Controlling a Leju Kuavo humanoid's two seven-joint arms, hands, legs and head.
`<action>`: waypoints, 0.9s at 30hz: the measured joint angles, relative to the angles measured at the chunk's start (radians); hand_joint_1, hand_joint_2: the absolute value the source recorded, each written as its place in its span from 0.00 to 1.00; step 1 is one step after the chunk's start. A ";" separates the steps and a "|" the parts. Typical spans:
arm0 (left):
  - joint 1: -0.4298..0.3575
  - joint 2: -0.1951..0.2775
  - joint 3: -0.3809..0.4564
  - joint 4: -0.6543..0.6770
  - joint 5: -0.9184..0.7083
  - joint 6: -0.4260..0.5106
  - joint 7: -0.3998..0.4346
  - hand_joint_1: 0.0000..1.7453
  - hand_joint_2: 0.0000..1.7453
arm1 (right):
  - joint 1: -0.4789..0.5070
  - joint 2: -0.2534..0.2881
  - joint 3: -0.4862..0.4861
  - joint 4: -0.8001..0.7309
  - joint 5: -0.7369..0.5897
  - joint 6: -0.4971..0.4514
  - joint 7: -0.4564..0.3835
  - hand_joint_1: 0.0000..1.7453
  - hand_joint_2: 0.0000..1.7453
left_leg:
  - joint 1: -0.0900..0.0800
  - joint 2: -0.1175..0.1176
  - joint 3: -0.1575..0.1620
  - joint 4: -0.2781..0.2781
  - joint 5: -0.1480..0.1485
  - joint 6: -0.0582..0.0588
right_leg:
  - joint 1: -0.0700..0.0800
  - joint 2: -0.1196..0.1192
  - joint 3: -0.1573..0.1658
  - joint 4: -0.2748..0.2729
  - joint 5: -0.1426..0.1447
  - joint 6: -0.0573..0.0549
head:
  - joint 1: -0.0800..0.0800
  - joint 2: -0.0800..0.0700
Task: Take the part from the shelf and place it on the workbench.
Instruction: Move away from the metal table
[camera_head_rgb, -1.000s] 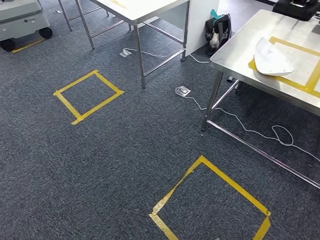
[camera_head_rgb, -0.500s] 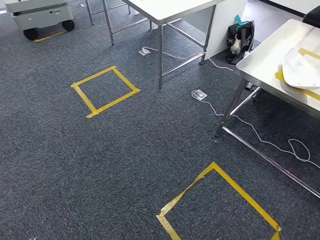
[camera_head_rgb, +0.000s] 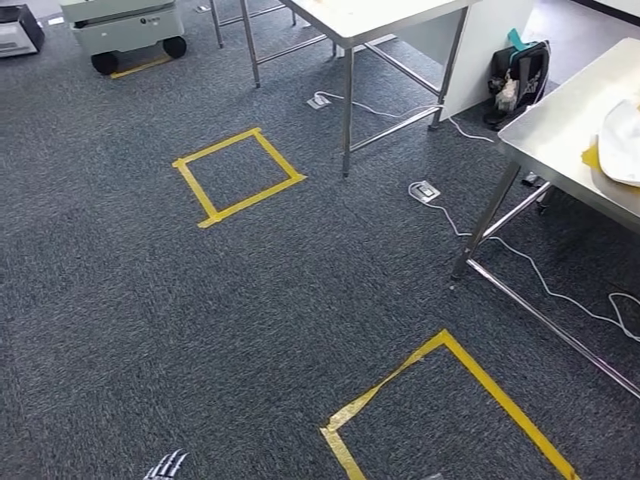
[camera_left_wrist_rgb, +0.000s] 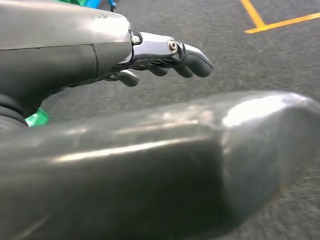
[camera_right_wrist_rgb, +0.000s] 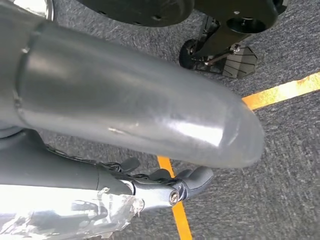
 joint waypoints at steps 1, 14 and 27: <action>-0.005 -0.006 -0.006 0.001 0.001 -0.002 -0.003 0.00 0.00 | -0.001 0.001 0.000 0.000 0.000 -0.002 0.000 0.00 0.00 | -0.001 0.012 0.031 -0.062 0.021 0.005 | 0.003 -0.005 0.000 0.002 -0.003 0.004 | 0.000 0.000; -0.015 -0.054 -0.013 0.022 0.016 -0.073 0.005 0.00 0.00 | 0.004 0.003 -0.004 0.000 -0.017 -0.016 0.008 0.00 0.00 | 0.000 -0.052 0.052 -0.125 0.040 0.049 | -0.005 0.041 -0.113 0.235 -0.089 0.046 | 0.011 0.000; 0.001 -0.035 0.015 0.025 0.062 -0.165 0.193 0.00 0.00 | 0.007 0.009 -0.012 0.001 -0.026 -0.024 0.016 0.00 0.00 | 0.002 -0.026 -0.098 0.173 -0.097 0.000 | -0.002 0.026 -0.016 0.009 0.003 -0.003 | 0.004 0.000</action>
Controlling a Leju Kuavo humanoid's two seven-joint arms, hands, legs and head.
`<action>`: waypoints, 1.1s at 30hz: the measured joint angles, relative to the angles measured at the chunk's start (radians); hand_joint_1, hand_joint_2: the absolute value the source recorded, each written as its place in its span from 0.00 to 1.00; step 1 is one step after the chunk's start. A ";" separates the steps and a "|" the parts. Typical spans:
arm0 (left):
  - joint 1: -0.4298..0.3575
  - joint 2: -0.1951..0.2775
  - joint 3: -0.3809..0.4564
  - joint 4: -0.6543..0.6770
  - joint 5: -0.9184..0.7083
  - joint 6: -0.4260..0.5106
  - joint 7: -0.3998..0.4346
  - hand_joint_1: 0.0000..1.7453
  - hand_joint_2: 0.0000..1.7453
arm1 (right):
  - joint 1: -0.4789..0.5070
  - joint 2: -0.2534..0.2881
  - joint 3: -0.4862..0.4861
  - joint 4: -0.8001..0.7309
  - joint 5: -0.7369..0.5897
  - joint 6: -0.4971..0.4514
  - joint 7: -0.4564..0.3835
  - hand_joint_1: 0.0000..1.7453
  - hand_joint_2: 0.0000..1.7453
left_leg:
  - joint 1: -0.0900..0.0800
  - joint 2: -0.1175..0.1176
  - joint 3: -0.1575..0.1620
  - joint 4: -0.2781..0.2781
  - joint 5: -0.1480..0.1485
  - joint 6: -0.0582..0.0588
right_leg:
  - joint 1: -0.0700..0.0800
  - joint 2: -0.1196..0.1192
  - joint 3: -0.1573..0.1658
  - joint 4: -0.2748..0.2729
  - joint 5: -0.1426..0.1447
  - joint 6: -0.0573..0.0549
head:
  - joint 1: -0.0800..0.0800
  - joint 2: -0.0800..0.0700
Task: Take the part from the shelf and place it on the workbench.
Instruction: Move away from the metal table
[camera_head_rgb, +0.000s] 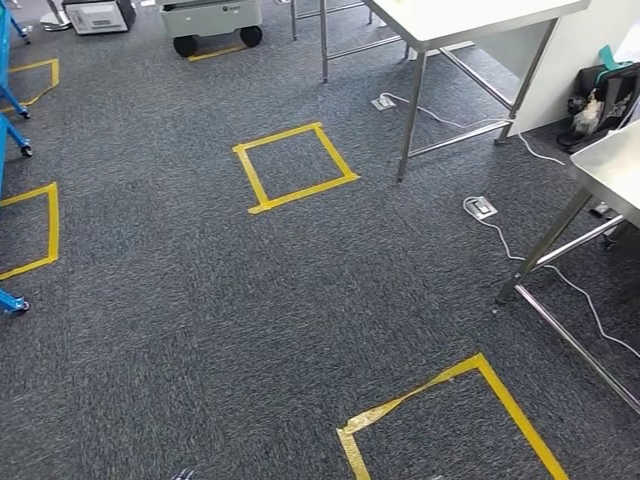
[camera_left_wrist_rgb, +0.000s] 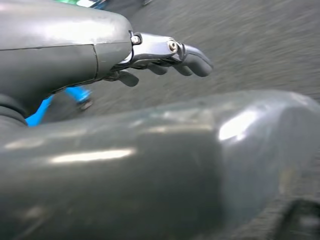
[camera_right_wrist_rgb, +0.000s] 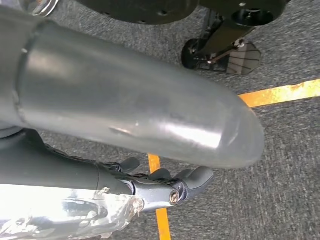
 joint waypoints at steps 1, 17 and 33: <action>0.003 0.003 0.007 0.000 0.011 -0.005 0.012 0.00 0.00 | 0.001 0.000 -0.001 0.000 -0.002 -0.001 0.000 0.00 0.00 | 0.000 0.001 -0.001 0.007 0.007 0.002 | 0.002 -0.008 -0.001 0.000 0.000 -0.001 | 0.000 0.000; 0.001 0.001 0.160 0.000 0.156 -0.031 0.023 0.00 0.00 | 0.004 0.006 -0.021 0.000 -0.018 -0.007 -0.004 0.00 0.00 | -0.007 -0.014 0.159 -0.305 0.133 0.054 | -0.001 0.013 -0.122 0.270 -0.115 0.049 | 0.010 0.000; -0.013 -0.046 0.173 0.000 0.116 -0.007 0.045 0.00 0.00 | -0.003 0.013 -0.034 0.000 -0.023 -0.004 0.007 0.00 0.00 | -0.001 0.005 0.040 -0.066 0.053 0.005 | -0.002 -0.012 0.007 -0.001 -0.004 0.002 | 0.000 0.000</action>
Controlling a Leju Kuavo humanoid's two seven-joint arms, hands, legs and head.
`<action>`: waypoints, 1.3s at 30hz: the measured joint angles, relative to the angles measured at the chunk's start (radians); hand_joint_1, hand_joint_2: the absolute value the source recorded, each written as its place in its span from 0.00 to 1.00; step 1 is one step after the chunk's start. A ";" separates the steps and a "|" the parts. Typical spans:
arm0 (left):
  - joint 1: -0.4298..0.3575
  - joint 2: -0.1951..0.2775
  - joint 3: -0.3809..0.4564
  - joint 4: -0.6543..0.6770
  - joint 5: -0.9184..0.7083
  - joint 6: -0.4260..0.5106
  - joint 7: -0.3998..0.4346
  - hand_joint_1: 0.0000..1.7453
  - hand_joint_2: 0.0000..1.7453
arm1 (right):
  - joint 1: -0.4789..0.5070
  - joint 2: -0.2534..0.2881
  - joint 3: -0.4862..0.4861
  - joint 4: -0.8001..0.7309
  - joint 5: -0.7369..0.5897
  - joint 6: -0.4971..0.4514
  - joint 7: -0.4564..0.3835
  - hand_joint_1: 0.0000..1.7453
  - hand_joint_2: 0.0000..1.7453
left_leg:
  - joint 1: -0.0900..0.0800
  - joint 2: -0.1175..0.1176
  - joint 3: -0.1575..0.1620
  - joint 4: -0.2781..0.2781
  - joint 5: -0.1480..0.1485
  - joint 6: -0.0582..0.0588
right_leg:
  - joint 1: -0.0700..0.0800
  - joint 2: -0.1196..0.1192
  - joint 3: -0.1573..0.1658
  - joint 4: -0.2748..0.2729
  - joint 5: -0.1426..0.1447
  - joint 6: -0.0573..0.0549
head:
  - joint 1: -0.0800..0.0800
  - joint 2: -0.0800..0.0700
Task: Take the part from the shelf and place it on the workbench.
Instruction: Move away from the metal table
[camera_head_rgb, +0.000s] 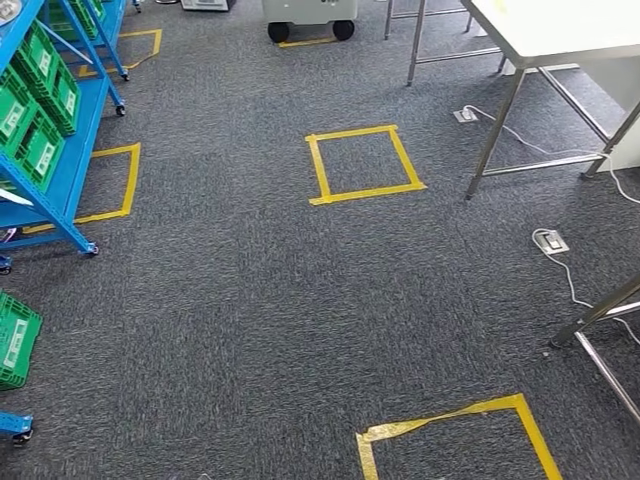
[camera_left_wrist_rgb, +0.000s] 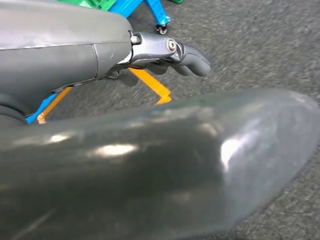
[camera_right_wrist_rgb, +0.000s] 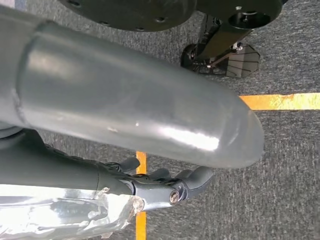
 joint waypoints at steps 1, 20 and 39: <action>0.000 -0.001 0.000 0.000 -0.003 0.000 0.001 0.00 0.00 | -0.001 0.000 0.000 0.000 0.000 0.000 0.000 0.00 0.00 | -0.001 0.012 0.040 -0.073 0.034 0.003 | 0.000 -0.006 0.001 0.000 -0.001 0.001 | 0.000 0.000; -0.006 -0.007 0.021 0.000 0.068 -0.006 0.013 0.00 0.00 | -0.004 0.002 -0.009 0.000 -0.003 -0.001 -0.001 0.00 0.00 | -0.005 -0.052 0.108 -0.230 0.085 0.024 | -0.011 0.076 -0.008 0.010 -0.007 0.042 | 0.013 0.000; -0.009 -0.011 0.083 0.000 0.120 -0.013 0.028 0.00 0.00 | -0.004 0.002 -0.023 0.000 -0.013 -0.006 0.000 0.00 0.00 | -0.006 0.021 0.112 -0.225 0.068 0.036 | 0.003 -0.018 -0.022 0.044 -0.033 0.036 | 0.011 0.000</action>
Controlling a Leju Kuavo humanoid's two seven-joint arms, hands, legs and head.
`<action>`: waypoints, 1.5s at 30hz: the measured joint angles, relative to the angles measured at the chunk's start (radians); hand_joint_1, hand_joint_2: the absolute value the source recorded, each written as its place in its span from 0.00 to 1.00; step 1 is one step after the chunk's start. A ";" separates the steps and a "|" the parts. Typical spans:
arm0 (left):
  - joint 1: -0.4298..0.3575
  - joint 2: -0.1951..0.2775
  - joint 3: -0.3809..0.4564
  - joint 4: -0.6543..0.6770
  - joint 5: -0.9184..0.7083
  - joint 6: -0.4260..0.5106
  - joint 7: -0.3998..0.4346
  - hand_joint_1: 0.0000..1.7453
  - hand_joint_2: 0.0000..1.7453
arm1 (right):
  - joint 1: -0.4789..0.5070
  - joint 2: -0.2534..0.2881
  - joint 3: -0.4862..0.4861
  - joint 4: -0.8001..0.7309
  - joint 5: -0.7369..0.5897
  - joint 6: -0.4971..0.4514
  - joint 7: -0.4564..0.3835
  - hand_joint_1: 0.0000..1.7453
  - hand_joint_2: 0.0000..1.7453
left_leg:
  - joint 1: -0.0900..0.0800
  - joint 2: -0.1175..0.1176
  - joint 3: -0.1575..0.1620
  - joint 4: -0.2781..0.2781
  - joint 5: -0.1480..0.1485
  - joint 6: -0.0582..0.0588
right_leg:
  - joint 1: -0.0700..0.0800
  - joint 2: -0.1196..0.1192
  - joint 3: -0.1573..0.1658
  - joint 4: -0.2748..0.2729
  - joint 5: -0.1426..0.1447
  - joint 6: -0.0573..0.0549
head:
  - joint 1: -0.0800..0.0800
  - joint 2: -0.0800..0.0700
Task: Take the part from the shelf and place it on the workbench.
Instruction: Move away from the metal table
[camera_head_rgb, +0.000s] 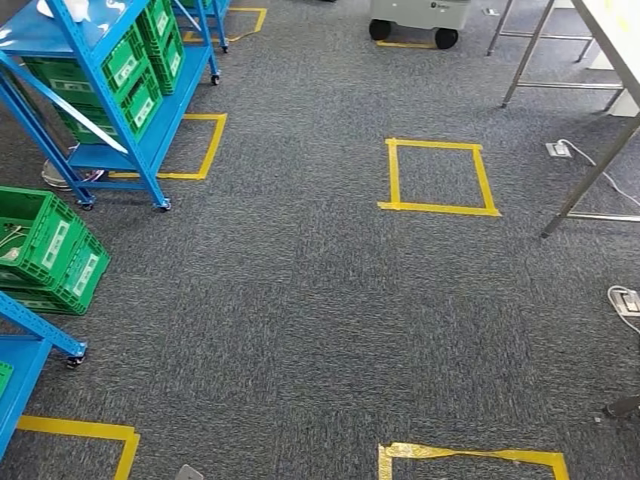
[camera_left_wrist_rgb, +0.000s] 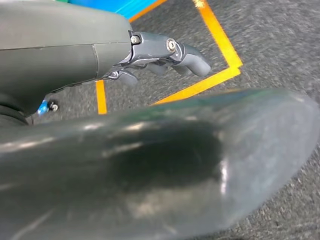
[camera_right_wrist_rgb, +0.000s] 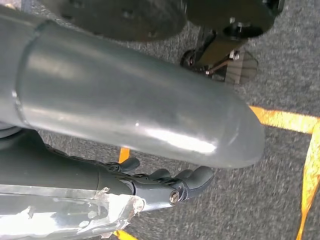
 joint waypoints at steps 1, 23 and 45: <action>-0.001 -0.001 0.001 0.000 0.000 -0.001 0.000 0.00 0.00 | 0.000 0.000 -0.001 0.000 0.000 0.000 0.000 0.00 0.00 | 0.002 -0.005 0.000 -0.001 0.001 0.006 | -0.001 0.014 -0.023 0.048 -0.027 0.004 | 0.002 0.000; -0.002 -0.006 0.012 0.000 -0.022 -0.018 0.001 0.00 0.00 | 0.004 0.002 -0.004 0.000 0.008 0.002 0.010 0.00 0.00 | 0.005 -0.026 -0.140 0.285 -0.116 -0.039 | -0.006 0.024 0.007 -0.036 0.036 -0.037 | -0.002 0.000; -0.002 0.009 0.012 -0.001 -0.036 -0.040 0.004 0.00 0.00 | -0.002 0.013 -0.004 0.000 0.016 -0.014 0.013 0.00 0.00 | 0.003 -0.082 0.004 -0.002 0.003 -0.017 | -0.007 0.088 0.012 -0.031 0.029 -0.006 | 0.010 0.000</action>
